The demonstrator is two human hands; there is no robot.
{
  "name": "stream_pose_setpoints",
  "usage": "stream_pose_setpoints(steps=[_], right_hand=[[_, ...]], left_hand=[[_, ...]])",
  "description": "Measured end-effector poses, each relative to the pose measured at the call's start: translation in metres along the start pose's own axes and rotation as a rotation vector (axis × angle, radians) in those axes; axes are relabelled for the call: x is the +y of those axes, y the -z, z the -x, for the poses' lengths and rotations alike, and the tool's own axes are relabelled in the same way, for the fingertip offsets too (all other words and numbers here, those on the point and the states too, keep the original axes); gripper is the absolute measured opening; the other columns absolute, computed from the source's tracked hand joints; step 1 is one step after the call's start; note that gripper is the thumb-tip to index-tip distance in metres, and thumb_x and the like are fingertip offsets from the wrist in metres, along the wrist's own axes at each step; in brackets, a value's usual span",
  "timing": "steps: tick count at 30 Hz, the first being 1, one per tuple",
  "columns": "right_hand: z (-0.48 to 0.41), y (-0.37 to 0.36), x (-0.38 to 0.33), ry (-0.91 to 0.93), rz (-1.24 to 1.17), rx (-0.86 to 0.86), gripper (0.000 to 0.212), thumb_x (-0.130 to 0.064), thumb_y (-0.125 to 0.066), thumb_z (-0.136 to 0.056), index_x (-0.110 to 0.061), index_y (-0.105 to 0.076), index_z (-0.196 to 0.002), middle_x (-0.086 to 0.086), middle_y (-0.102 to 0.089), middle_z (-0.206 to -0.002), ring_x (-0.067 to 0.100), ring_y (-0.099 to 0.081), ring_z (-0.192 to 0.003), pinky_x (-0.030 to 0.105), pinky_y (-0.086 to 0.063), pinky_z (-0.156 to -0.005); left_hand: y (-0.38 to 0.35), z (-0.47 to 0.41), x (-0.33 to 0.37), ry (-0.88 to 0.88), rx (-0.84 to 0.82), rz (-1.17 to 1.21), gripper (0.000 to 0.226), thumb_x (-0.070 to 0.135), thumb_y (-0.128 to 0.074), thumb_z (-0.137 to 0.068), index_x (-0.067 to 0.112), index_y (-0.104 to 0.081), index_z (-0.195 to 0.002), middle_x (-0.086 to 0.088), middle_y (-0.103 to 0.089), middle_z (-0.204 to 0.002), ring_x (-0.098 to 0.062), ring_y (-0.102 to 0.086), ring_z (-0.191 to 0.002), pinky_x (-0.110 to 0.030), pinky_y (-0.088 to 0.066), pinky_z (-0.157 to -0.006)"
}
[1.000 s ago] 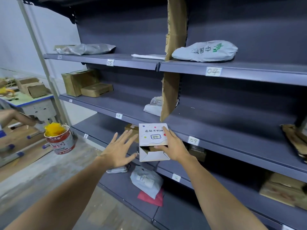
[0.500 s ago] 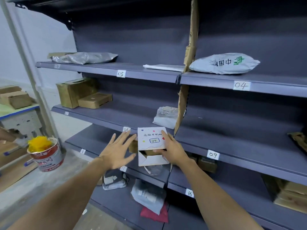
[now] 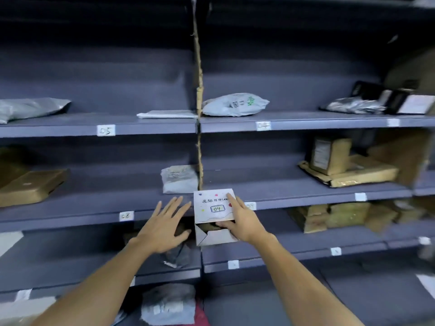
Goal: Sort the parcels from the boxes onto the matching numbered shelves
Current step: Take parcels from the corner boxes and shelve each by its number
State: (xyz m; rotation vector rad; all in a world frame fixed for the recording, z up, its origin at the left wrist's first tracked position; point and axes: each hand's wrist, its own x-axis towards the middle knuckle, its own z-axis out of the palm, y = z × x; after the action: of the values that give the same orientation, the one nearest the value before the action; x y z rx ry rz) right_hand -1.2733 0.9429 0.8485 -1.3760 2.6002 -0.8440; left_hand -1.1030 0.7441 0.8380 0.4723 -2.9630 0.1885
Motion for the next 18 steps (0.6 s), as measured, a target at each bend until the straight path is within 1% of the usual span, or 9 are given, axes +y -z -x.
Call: stream_pose_setpoints(steps=[4,8,10,12,13,14,15,17,18], right_hand=[[0.041,0.028,0.017,-0.134,0.044,0.049,0.091,-0.046,-0.068,-0.092,-0.018,-0.013,-0.159,0.001,-0.025,-0.161,0.029,-0.045,-0.134,0.046,-0.038,-0.108],[0.076,0.055,0.041,-0.217,0.069,0.114,0.092,-0.046,-0.07,-0.09,-0.019,-0.014,-0.158,-0.002,-0.024,-0.162,0.028,-0.049,-0.131,0.047,-0.039,-0.107],[0.088,0.07,0.051,-0.242,0.08,0.141,0.092,-0.044,-0.071,-0.089,-0.018,-0.015,-0.158,-0.001,-0.024,-0.162,0.029,-0.049,-0.131,0.047,-0.041,-0.105],[0.094,0.084,0.062,-0.248,0.096,0.167,0.092,-0.044,-0.072,-0.089,-0.017,-0.016,-0.158,0.0,-0.026,-0.161,0.028,-0.048,-0.132,0.045,-0.042,-0.104],[0.095,0.092,0.067,-0.247,0.105,0.175,0.093,-0.045,-0.071,-0.089,-0.018,-0.016,-0.158,0.001,-0.027,-0.161,0.028,-0.047,-0.133,0.045,-0.042,-0.104],[0.093,0.101,0.072,-0.244,0.114,0.178,0.093,-0.045,-0.071,-0.089,-0.018,-0.016,-0.158,0.002,-0.027,-0.161,0.028,-0.045,-0.136,0.045,-0.042,-0.104],[0.091,0.11,0.076,-0.235,0.125,0.182,0.093,-0.046,-0.071,-0.089,-0.018,-0.016,-0.158,0.004,-0.027,-0.161,0.029,-0.044,-0.137,0.045,-0.042,-0.105],[0.084,0.133,0.08,-0.195,0.135,0.207,0.092,-0.045,-0.072,-0.089,-0.017,-0.017,-0.157,0.005,-0.029,-0.16,0.031,-0.044,-0.137,0.045,-0.042,-0.104],[0.078,0.146,0.08,-0.171,0.137,0.225,0.092,-0.045,-0.072,-0.089,-0.016,-0.017,-0.157,0.006,-0.028,-0.16,0.031,-0.043,-0.137,0.046,-0.041,-0.104]], left_hand=[[0.001,-0.017,0.038,-0.133,0.028,0.054,0.098,0.075,-0.001,-0.073,0.028,0.007,-0.159,0.003,0.018,-0.164,-0.015,0.015,-0.152,-0.042,0.01,-0.122],[0.003,-0.032,0.081,-0.233,0.062,0.101,0.096,0.075,-0.003,-0.075,0.03,0.007,-0.159,0.005,0.019,-0.163,-0.014,0.015,-0.152,-0.041,0.012,-0.122],[0.005,-0.04,0.101,-0.271,0.068,0.115,0.091,0.075,-0.01,-0.08,0.031,0.007,-0.159,0.003,0.017,-0.165,-0.013,0.017,-0.151,-0.041,0.012,-0.123],[0.011,-0.05,0.117,-0.292,0.086,0.14,0.083,0.069,-0.026,-0.092,0.032,0.007,-0.159,0.002,0.015,-0.166,-0.011,0.018,-0.151,-0.041,0.011,-0.123],[0.015,-0.055,0.124,-0.295,0.093,0.143,0.081,0.065,-0.03,-0.095,0.032,0.007,-0.159,0.002,0.016,-0.166,-0.011,0.019,-0.15,-0.041,0.011,-0.123],[0.02,-0.06,0.13,-0.297,0.1,0.134,0.081,0.065,-0.03,-0.096,0.032,0.008,-0.159,0.002,0.017,-0.165,-0.011,0.02,-0.15,-0.042,0.011,-0.123],[0.025,-0.066,0.135,-0.299,0.109,0.116,0.082,0.068,-0.025,-0.093,0.032,0.009,-0.159,0.002,0.018,-0.165,-0.01,0.021,-0.149,-0.042,0.011,-0.123],[0.038,-0.08,0.141,-0.299,0.148,0.098,0.09,0.074,-0.01,-0.082,0.032,0.009,-0.158,0.002,0.017,-0.165,-0.01,0.022,-0.148,-0.041,0.012,-0.123],[0.047,-0.087,0.142,-0.293,0.167,0.1,0.092,0.075,-0.007,-0.078,0.032,0.008,-0.159,0.002,0.016,-0.166,-0.009,0.022,-0.147,-0.041,0.013,-0.123]])
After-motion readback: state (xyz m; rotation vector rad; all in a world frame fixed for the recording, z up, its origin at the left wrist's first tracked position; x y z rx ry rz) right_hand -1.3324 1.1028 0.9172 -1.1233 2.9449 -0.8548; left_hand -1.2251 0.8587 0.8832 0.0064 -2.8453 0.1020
